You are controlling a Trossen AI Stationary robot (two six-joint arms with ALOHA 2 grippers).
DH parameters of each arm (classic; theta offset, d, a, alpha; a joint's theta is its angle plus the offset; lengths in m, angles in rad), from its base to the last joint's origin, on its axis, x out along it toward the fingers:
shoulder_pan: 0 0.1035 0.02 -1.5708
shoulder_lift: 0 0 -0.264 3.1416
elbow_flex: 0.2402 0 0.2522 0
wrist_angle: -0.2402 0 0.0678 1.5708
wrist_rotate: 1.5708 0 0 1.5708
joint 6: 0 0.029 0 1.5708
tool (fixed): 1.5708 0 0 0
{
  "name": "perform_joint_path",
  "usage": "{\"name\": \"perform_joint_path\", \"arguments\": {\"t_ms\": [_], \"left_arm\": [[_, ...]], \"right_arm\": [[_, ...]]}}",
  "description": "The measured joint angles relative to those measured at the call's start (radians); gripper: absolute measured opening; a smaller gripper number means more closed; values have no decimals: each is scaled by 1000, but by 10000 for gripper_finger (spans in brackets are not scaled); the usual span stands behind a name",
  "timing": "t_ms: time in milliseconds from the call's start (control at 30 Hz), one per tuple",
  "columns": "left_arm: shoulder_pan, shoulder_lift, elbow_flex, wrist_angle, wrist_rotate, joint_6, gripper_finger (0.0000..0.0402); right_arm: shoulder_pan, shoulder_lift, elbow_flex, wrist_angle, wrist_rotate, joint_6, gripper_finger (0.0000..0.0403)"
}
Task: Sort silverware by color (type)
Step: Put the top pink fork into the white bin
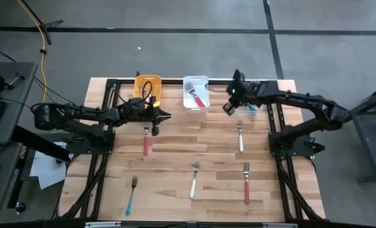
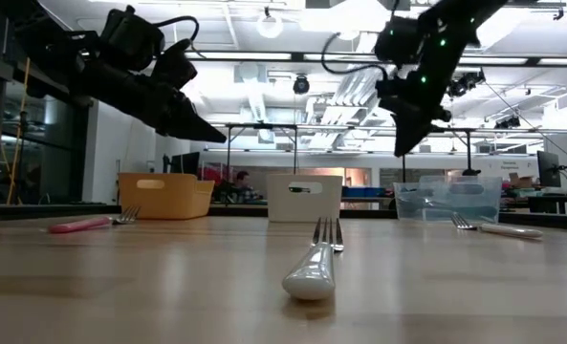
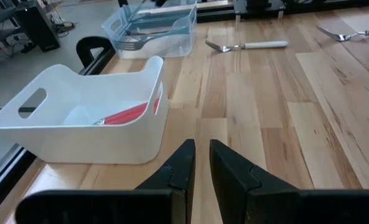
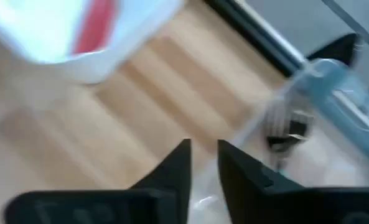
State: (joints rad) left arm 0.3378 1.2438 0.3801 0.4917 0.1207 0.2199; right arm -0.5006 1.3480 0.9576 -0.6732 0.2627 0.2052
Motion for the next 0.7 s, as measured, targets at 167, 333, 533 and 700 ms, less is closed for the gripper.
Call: {"name": "perform_joint_path", "arguments": {"t_ms": [167, 333, 533, 700], "left_arm": [[0, 0, 0, -7, 0, -8, 39], [0, 0, 0, -17, 24, -10, 39], [-53, 0, 0, -26, 126, -1, 38], [-148, 0, 0, -36, 124, -2, 21]], "right_arm": [[201, -24, -56, 67, 66, 107, 6], [378, -25, -141, 228, 79, 214, 21], [511, -24, -313, 681, 96, 183, 23], [545, -24, -440, 970, 98, 126, 23]]}}
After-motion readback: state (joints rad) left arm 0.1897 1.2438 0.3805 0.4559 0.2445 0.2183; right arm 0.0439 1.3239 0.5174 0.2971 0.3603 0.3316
